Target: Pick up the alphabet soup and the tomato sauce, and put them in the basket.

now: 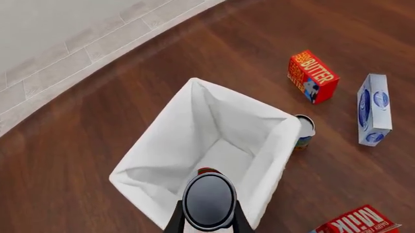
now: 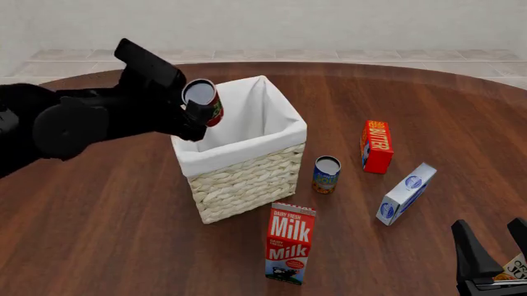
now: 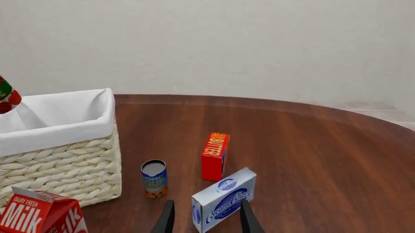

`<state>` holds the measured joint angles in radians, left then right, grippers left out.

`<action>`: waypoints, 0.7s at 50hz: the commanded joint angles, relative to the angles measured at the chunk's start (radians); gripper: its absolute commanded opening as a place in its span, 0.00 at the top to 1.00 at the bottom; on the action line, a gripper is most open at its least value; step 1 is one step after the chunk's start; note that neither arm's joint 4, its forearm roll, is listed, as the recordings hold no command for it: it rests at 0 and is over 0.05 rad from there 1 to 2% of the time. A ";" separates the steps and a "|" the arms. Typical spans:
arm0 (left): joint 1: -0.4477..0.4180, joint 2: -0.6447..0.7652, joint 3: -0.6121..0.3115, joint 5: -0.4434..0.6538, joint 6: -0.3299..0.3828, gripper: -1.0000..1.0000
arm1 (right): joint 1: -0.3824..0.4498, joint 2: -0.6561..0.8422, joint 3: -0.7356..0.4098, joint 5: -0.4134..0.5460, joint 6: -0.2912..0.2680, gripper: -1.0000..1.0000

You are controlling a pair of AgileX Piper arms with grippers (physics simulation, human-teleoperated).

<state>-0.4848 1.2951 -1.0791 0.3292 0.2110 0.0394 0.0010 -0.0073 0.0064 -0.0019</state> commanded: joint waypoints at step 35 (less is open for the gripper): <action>0.020 0.086 -0.017 -0.007 0.034 0.00 | -0.006 0.000 -0.003 -0.001 0.002 0.00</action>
<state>-0.4691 1.3748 -1.0963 0.3244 0.2353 0.0344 0.0009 -0.0096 0.0059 0.0005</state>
